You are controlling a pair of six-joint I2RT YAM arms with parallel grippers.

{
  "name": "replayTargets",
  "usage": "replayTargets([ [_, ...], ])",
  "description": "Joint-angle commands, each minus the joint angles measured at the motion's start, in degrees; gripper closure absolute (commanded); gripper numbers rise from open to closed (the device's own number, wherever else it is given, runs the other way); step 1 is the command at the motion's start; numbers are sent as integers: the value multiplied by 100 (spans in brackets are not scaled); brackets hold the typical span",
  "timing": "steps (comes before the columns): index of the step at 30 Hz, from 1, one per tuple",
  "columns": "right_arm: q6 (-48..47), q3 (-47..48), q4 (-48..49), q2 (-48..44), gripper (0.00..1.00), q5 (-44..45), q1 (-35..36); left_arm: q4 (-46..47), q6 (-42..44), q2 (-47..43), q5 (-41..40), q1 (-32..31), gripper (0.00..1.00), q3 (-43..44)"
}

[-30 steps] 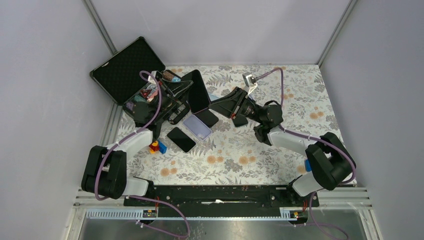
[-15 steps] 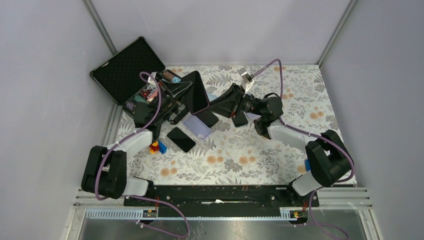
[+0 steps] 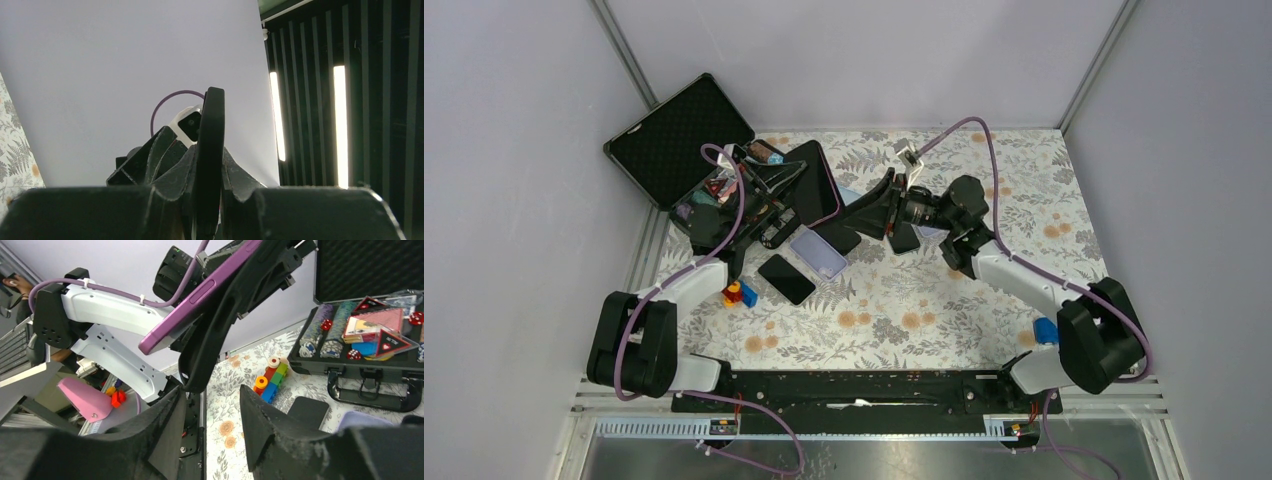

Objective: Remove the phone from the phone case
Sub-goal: Remove the phone case from the phone.

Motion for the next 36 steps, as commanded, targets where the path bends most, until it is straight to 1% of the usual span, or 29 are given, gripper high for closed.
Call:
replayTargets([
  [1,-184,-276,-206,-231,48,740,-78,945,-1461,-259,-15,-85,100,261],
  [5,62,-376,-195,-659,46,809,-76,811,-1239,-267,-42,-80,100,218],
  [8,161,-393,-291,-1048,39,799,-76,668,-1072,-276,-67,-85,100,180],
  [10,64,-378,-583,-1330,36,887,-80,570,-968,-285,-78,-84,100,168],
  [14,-54,-357,-1500,-1854,15,1499,-76,469,-848,-309,-99,-85,100,168],
  [16,256,-411,-1693,-1948,8,1853,-102,405,-787,-324,-111,-85,100,163],
  [17,534,-422,-1784,-1944,2,1927,-164,371,-758,-331,-128,-85,100,160],
  [18,772,-408,-1869,-1895,0,1867,-248,332,-722,-351,-129,-85,100,159],
  [20,1146,-410,-1712,-1674,0,1595,-342,249,-650,-383,-142,-85,100,159],
  [21,1109,-391,-1495,-1531,0,1412,-349,191,-620,-402,-144,-82,100,159],
  [23,1109,-341,-1456,-1303,0,1321,-316,124,-560,-428,-159,-84,100,151],
  [25,941,-376,-1340,-1254,3,1396,-140,57,-526,-442,-154,-85,100,137],
  [29,349,-397,-1228,-1358,7,1819,440,-45,-476,-451,-168,-82,100,75],
  [32,-125,-309,-1160,-1389,7,1966,845,-106,-434,-460,-193,-85,100,33],
  [34,-278,-264,-1015,-1375,6,1978,1010,-140,-418,-461,-195,-85,100,28],
  [36,-180,-260,-799,-1332,7,2121,1058,-132,-409,-452,-189,-85,100,22],
])
